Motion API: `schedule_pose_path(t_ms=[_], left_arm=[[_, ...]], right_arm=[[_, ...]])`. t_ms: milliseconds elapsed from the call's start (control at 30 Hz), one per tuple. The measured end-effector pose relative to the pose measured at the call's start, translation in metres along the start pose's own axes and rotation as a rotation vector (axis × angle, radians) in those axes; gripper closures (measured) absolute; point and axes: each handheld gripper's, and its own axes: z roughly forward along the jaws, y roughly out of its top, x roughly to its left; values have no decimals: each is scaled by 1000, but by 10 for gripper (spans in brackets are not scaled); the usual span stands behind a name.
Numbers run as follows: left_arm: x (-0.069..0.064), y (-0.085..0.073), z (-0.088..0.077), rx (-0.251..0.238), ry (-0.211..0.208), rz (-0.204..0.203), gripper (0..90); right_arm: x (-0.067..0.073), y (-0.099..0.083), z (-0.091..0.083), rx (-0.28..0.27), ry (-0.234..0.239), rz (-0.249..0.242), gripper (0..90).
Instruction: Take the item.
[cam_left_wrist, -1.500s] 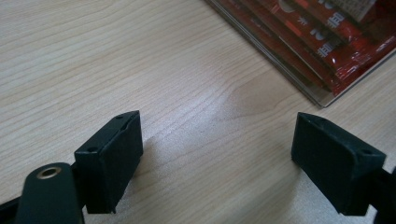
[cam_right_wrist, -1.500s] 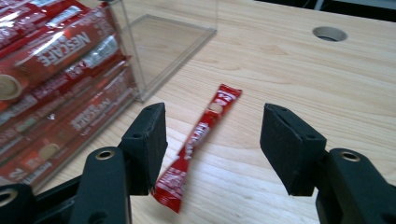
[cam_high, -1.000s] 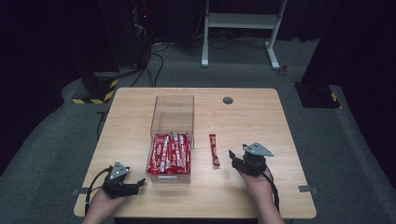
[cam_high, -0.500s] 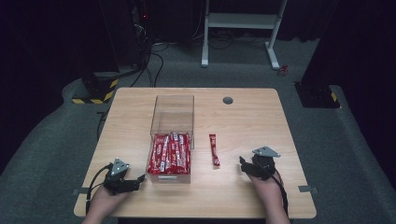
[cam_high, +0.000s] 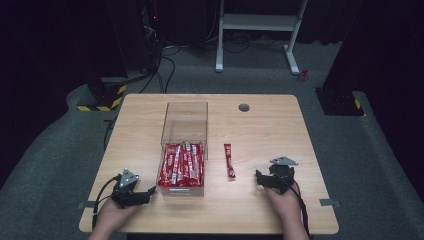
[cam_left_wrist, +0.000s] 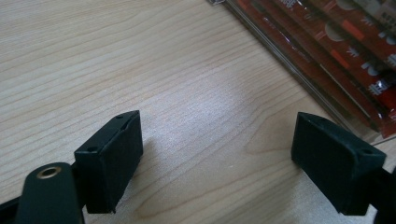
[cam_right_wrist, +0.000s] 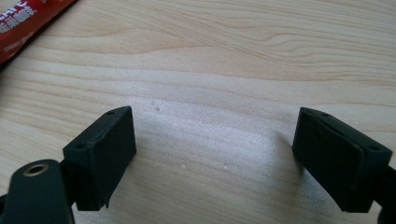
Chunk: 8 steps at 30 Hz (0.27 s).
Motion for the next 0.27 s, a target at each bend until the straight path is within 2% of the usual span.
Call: schedule_pose_path(t_ms=[267], left_arm=[[-1,0,0,-1,1,-1,170]], right_arm=[[1,1,2,-3,-7,2,126]])
